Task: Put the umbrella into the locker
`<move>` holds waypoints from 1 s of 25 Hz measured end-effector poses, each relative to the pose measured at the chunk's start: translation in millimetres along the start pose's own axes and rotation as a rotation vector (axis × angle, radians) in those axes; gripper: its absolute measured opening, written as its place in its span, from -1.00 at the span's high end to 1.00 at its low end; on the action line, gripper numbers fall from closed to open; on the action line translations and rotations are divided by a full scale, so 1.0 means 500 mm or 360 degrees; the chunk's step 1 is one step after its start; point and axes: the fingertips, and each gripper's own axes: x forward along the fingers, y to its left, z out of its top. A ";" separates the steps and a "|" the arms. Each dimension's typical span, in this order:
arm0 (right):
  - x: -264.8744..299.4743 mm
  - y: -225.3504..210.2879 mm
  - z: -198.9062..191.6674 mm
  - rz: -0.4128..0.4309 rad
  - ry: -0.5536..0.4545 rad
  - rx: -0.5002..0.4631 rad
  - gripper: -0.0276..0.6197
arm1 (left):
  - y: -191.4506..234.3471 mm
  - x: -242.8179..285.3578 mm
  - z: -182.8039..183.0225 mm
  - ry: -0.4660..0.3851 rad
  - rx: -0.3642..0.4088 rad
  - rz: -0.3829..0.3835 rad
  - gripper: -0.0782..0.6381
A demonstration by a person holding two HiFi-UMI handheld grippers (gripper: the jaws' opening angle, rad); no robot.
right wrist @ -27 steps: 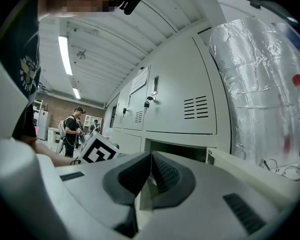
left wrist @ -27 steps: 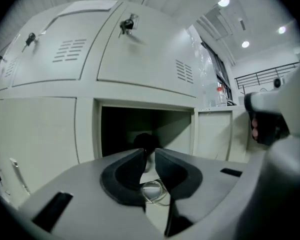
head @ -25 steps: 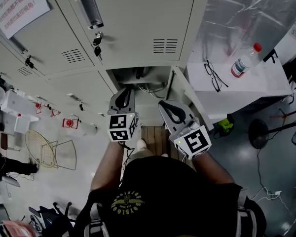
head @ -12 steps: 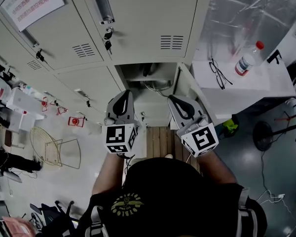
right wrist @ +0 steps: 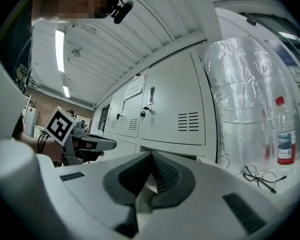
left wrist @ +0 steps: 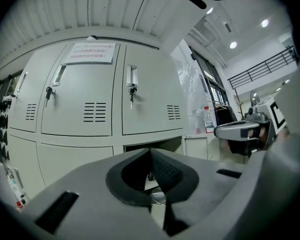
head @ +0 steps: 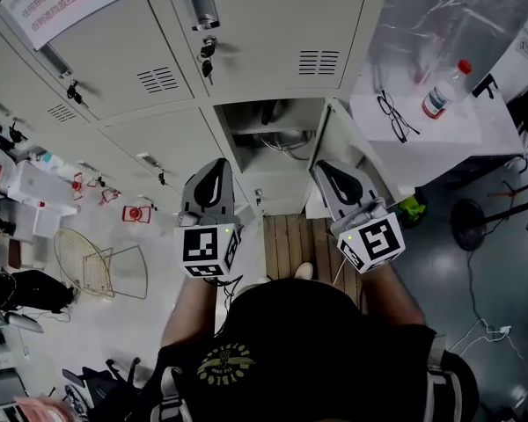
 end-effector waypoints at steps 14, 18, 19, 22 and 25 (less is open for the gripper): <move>-0.045 0.035 -0.010 -0.0111 0.0077 0.0001 0.82 | -0.036 -0.019 -0.030 0.0035 -0.0028 -0.0173 0.72; -0.048 0.039 -0.014 -0.0132 0.0090 0.0014 0.82 | -0.056 -0.010 -0.047 0.0086 -0.0042 -0.0249 0.71; -0.047 0.041 -0.014 -0.0134 0.0094 0.0016 0.82 | -0.058 -0.009 -0.052 0.0096 -0.0043 -0.0261 0.71; -0.043 0.046 -0.016 -0.0134 0.0097 0.0014 0.82 | -0.059 -0.006 -0.064 0.0118 -0.0048 -0.0279 0.71; -0.042 0.047 -0.021 -0.0135 0.0101 0.0014 0.82 | -0.061 -0.002 -0.076 0.0132 -0.0047 -0.0289 0.71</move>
